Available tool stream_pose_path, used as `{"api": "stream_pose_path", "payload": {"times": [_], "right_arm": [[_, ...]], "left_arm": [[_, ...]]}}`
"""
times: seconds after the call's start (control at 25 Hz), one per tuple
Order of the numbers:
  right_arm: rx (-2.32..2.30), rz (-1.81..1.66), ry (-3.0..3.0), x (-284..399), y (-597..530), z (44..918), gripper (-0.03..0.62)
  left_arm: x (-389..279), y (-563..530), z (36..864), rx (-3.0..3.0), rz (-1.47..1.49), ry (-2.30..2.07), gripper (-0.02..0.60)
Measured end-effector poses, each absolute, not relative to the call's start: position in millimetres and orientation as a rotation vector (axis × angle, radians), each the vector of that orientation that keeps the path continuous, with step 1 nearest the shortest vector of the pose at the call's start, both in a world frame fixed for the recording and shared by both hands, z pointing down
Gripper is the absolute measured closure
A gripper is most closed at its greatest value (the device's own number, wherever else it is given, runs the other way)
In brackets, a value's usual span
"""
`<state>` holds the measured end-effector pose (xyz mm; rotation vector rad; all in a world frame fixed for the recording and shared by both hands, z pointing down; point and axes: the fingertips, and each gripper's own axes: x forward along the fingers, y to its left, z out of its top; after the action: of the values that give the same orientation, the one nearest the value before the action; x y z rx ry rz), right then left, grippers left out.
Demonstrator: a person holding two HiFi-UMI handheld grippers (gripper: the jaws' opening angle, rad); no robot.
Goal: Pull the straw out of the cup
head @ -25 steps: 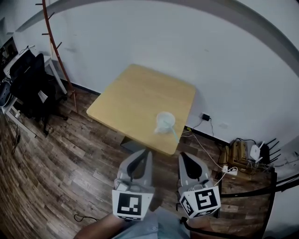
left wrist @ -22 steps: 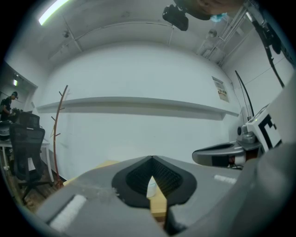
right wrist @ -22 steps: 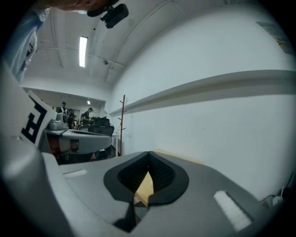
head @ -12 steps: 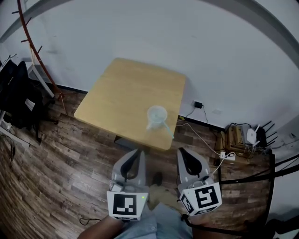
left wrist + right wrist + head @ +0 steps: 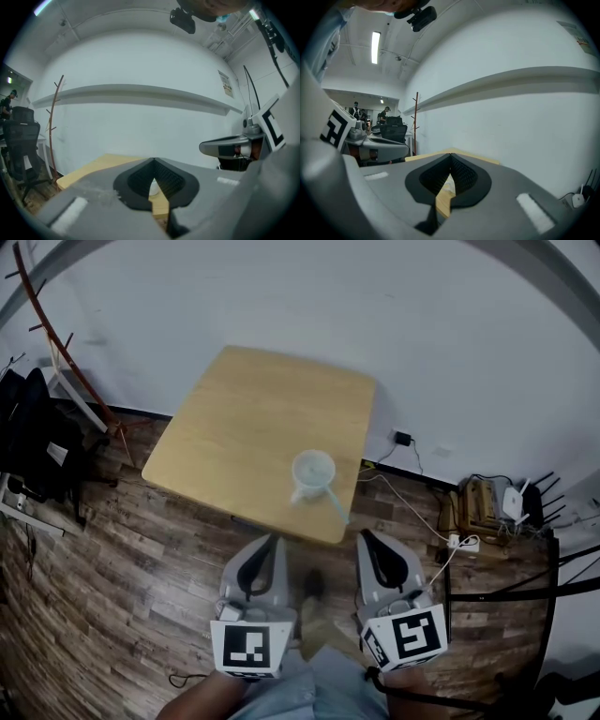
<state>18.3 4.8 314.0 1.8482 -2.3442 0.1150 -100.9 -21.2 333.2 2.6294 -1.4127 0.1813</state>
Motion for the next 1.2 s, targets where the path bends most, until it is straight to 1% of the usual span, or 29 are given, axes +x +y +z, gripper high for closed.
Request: {"api": "stream_pose_path", "payload": {"times": [0.24,0.76,1.2], "right_arm": [[1.853,0.164,-2.387,31.5,-28.1,317.8,0.588],[1.824,0.141,-2.507,65.2,-110.9,290.9,0.587],[1.725,0.158,-2.563,64.9,-148.5,299.8,0.587]], "left_arm": [[-79.0,-51.6,334.5,2.657,0.232,-1.399,0.561],[-32.7,-127.8,297.3,2.716,0.224,-1.473,0.561],[-23.2,-156.0,303.9,2.677,0.254,-1.530,0.561]]}}
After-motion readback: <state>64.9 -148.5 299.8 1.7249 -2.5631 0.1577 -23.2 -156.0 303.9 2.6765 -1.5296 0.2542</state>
